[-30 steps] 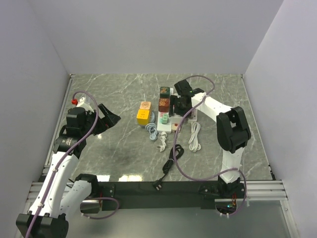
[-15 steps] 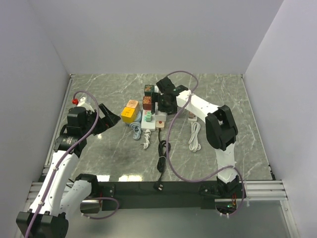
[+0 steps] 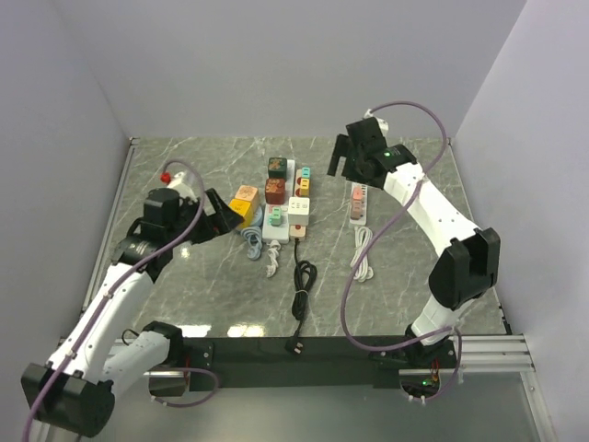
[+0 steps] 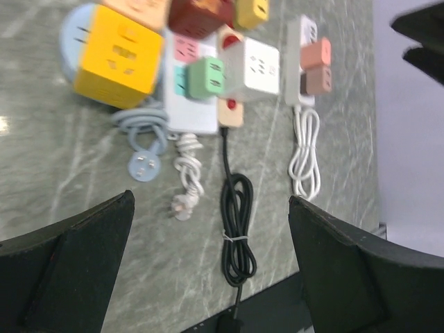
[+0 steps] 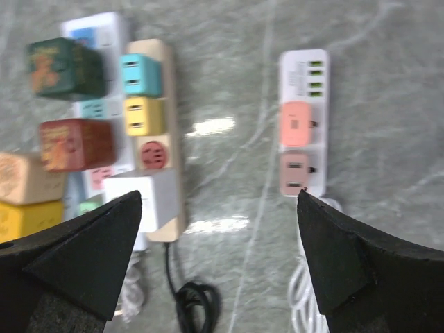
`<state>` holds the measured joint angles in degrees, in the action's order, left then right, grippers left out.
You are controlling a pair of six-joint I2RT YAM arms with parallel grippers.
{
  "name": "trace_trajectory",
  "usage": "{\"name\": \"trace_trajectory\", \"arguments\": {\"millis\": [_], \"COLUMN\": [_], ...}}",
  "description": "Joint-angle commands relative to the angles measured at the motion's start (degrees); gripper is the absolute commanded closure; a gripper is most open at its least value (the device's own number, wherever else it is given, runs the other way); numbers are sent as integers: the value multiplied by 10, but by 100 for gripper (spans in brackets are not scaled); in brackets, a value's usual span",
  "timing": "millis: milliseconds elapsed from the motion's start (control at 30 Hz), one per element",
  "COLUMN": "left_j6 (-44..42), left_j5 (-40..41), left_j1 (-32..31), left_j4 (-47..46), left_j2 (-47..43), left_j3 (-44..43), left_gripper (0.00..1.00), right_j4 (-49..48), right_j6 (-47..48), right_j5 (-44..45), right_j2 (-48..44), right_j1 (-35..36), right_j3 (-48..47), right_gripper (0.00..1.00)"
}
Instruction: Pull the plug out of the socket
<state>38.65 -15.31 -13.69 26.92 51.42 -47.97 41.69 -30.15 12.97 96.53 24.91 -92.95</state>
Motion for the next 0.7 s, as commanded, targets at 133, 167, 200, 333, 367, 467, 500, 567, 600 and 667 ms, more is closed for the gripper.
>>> {"name": "trace_trajectory", "arguments": {"millis": [133, 167, 200, 333, 367, 467, 500, 567, 600, 667], "left_j6": [24, 28, 32, 51, 59, 77, 78, 81, 80, 85], "left_j5": [92, 107, 136, 179, 188, 207, 207, 218, 221, 234], "left_j1": [-143, -173, -188, -245, -262, -283, -287, -295, -295, -296], "left_j4": [-55, -55, -56, -66, -68, -74, -76, -77, -77, -74], "left_j2": [88, 99, 121, 168, 176, 196, 199, 202, 201, 198], "left_j3": [-61, -67, -77, -97, -103, -109, -110, -113, -113, -111], "left_gripper": [1, 1, 0, 1, 1, 1, 1, 1, 1, 1], "right_j4": [-5, -5, 1, 1, -4, -15, -18, -21, -21, -27], "right_j6": [31, 40, 48, 75, 76, 78, 80, 77, 76, 72], "right_j5": [-24, -37, -40, -66, -71, -77, -76, -73, -77, -78], "right_j2": [13, 21, 39, 61, 63, 74, 81, 89, 95, 100], "right_j1": [-71, -76, -79, -80, -79, -80, -81, -81, -81, -81], "right_j3": [56, 51, 36, 34, 39, 61, 72, 77, 78, 79], "right_gripper": [4, 4, 4, 6, 6, 10, 11, 16, 21, 22]}}
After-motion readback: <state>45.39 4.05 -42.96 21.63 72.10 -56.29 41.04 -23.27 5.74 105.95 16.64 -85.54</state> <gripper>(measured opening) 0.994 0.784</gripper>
